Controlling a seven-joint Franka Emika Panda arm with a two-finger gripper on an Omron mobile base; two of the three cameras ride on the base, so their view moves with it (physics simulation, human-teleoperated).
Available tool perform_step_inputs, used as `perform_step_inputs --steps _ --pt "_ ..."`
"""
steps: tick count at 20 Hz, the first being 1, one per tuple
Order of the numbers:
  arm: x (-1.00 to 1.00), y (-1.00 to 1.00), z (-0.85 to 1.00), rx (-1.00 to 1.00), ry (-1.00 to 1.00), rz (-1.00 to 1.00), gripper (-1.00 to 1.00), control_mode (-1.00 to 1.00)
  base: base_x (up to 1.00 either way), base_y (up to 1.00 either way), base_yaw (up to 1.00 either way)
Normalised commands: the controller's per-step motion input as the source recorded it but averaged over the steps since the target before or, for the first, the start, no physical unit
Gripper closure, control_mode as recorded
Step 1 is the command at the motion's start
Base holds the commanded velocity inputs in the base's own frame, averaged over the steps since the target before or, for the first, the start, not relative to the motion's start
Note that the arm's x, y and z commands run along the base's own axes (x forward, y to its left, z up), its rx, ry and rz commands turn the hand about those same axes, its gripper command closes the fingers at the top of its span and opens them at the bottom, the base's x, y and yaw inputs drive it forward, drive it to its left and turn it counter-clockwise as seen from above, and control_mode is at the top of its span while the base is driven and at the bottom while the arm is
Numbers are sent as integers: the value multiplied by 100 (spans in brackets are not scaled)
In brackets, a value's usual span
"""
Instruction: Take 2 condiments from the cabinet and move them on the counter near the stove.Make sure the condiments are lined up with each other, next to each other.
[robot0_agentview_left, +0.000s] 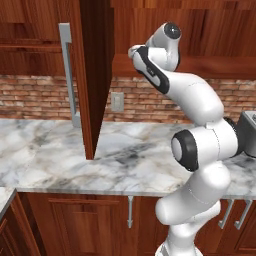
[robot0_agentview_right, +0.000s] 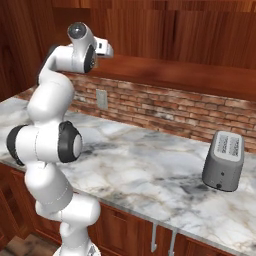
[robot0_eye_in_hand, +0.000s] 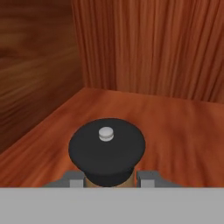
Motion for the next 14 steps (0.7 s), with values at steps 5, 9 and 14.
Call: perform_step_inputs --steps 5,9,14 --pt "-64 0 0 -2 -5 0 100 -100 0 0 0" --pt "-94 0 0 -2 -6 0 100 -100 0 0 0" --pt "-100 -10 19 -1 -2 2 100 -100 0 0 0"
